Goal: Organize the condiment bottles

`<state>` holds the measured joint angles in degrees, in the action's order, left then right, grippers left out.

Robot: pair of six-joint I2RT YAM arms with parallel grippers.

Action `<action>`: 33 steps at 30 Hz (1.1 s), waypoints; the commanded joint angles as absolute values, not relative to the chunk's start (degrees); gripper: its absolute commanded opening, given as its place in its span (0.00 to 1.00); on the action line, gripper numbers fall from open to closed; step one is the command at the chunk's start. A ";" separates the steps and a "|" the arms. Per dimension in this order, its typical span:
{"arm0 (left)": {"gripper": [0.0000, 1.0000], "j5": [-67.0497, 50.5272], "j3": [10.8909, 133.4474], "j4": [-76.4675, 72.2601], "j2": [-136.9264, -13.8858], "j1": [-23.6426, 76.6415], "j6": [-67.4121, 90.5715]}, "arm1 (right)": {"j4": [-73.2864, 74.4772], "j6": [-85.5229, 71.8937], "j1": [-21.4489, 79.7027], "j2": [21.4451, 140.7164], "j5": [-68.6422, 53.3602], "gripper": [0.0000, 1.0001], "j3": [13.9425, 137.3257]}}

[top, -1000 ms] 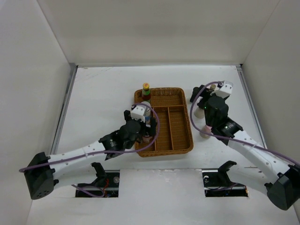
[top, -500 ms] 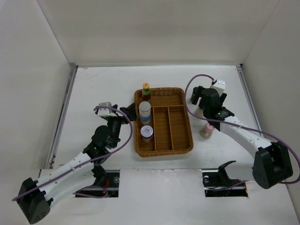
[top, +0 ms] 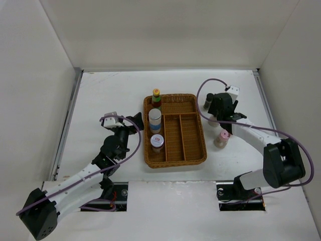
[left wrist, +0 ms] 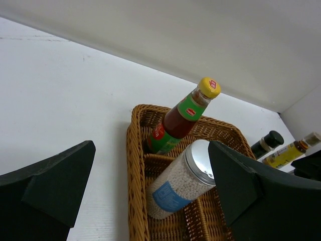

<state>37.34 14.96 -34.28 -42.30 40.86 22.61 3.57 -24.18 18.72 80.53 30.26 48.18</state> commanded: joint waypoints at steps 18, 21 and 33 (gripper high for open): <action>1.00 36.83 13.01 -38.14 -43.77 35.64 28.04 | -11.86 -19.77 48.45 69.77 33.23 0.46 53.16; 1.00 36.65 13.10 -37.88 -44.03 35.20 28.21 | -13.27 -19.95 51.80 74.86 31.56 0.46 56.76; 1.00 34.72 12.48 -37.09 -41.92 33.88 29.00 | -15.64 -21.44 51.55 82.17 30.94 0.45 57.39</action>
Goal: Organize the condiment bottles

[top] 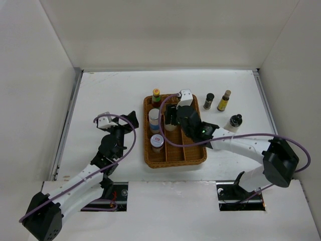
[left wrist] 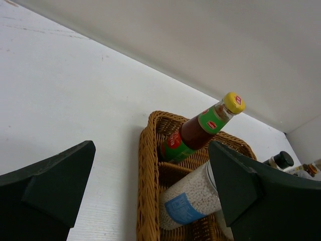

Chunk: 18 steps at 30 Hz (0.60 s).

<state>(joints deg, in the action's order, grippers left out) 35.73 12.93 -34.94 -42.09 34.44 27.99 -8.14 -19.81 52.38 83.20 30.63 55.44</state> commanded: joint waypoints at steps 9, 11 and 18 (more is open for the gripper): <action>1.00 32.96 12.83 -37.44 -43.51 33.88 29.71 | -19.34 -23.99 48.03 88.59 29.62 0.46 55.72; 1.00 32.78 12.74 -37.70 -43.42 33.71 29.71 | -19.34 -23.99 47.94 89.38 29.79 0.47 55.99; 1.00 32.43 12.57 -37.79 -43.68 33.35 29.88 | -19.34 -22.41 48.03 90.62 31.91 0.48 56.16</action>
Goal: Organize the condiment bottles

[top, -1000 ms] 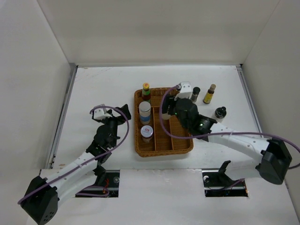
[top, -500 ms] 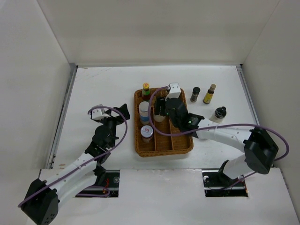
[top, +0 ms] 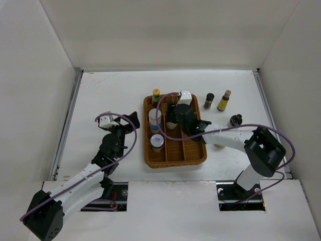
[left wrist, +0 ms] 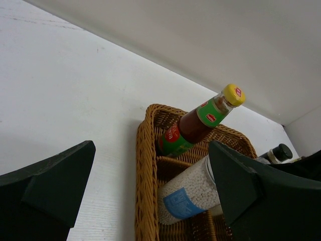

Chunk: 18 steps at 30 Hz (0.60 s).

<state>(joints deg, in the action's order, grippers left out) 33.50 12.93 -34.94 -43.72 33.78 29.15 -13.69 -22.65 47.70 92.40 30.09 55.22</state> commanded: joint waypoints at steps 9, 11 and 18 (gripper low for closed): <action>1.00 32.34 12.66 -37.44 -43.68 33.18 30.41 | -18.37 -23.73 48.03 88.61 31.46 0.86 55.02; 1.00 32.43 12.83 -37.44 -43.59 33.44 30.41 | -17.32 -23.90 48.03 85.71 31.38 0.90 54.76; 0.99 32.52 12.66 -36.83 -42.19 34.23 30.94 | -9.86 -25.57 46.28 65.17 37.24 0.88 46.95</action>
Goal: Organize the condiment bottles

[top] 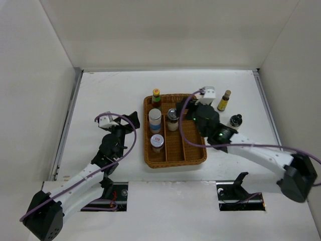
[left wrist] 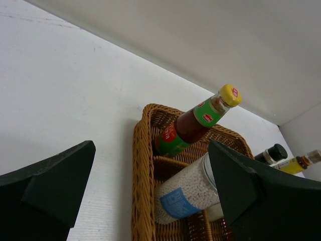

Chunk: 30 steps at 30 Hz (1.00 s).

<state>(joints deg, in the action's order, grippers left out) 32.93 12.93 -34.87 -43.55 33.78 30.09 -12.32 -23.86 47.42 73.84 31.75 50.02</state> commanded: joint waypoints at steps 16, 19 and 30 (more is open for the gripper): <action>0.52 31.90 13.27 -36.74 -43.86 35.20 31.29 | 36.48 -47.73 34.24 48.68 44.39 0.89 36.39; 0.53 31.90 13.18 -37.09 -44.03 35.29 31.29 | 31.92 -45.53 33.00 50.44 41.93 0.88 35.51; 0.55 31.64 13.01 -37.53 -45.18 35.29 31.29 | 22.16 -41.93 28.78 53.97 40.24 0.55 31.99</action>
<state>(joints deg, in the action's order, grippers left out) 32.49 12.93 -34.85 -45.12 35.03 30.87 28.23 -43.38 29.21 54.52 39.31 32.08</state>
